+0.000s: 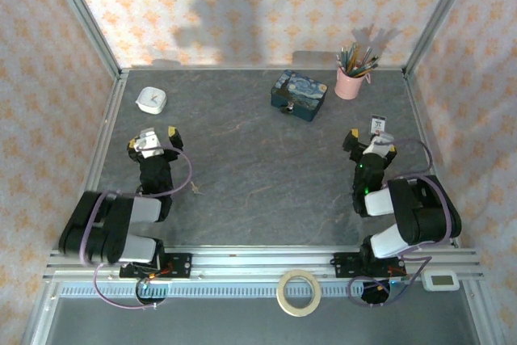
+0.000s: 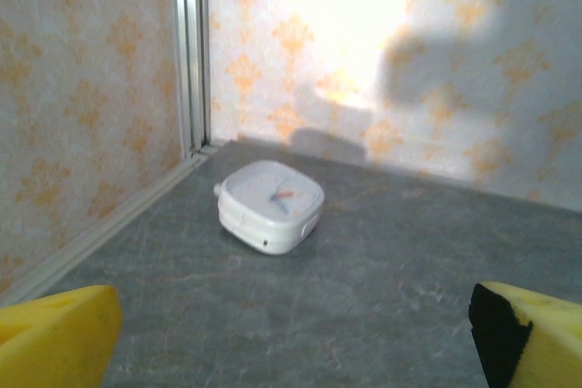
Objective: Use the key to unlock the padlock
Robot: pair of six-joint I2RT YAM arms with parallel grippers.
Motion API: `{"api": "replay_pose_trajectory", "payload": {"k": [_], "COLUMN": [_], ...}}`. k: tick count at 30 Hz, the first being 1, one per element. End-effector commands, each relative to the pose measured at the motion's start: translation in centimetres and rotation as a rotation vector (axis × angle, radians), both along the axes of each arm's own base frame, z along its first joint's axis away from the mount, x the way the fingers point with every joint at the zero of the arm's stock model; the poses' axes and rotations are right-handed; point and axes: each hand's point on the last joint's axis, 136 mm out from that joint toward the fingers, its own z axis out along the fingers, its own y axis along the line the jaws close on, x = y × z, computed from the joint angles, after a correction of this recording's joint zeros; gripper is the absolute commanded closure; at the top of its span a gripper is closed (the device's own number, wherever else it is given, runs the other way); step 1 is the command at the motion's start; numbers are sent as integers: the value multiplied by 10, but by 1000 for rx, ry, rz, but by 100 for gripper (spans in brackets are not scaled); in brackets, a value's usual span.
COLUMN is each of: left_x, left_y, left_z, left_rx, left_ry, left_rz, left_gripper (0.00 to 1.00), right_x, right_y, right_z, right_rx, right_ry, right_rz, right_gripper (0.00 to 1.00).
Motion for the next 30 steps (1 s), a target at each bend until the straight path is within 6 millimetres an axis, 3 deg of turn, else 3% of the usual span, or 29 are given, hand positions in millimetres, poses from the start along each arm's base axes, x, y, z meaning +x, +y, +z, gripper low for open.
{"api": "replay_pose_trajectory", "payload": {"k": [1,3,6,10,13,22,30], "left_x": [-1,1,4,5,9,24,21], "left_y": [3,-6,-21,-32,-49,-92,-112], "left_z": [23,37,55,60,52,5,-8], "left_rx": [-55,-133,-245,-390,-510,-750,-780], "left_ry": [-10,-30,-72,-107,-128,-9,57], "left_rz": [33,-17,-100,-156,-245,-365,-423], "left_gripper": [1,1,1,1,1,1,1], "right_x": [-12,-8,14,44,69,146,192], "right_y": [-4,5,17,31,42,118,143], "right_z": [18,29,45,51,46,11,-26], "right_rx": [-29,-73,-43,66,193,452,492], "right_ry": [-73,-50,24,109,191,444,535], "right_rz": [-37,-32,4,38,38,289,350], "right_gripper": [0,0,0,0,0,5,8]}}
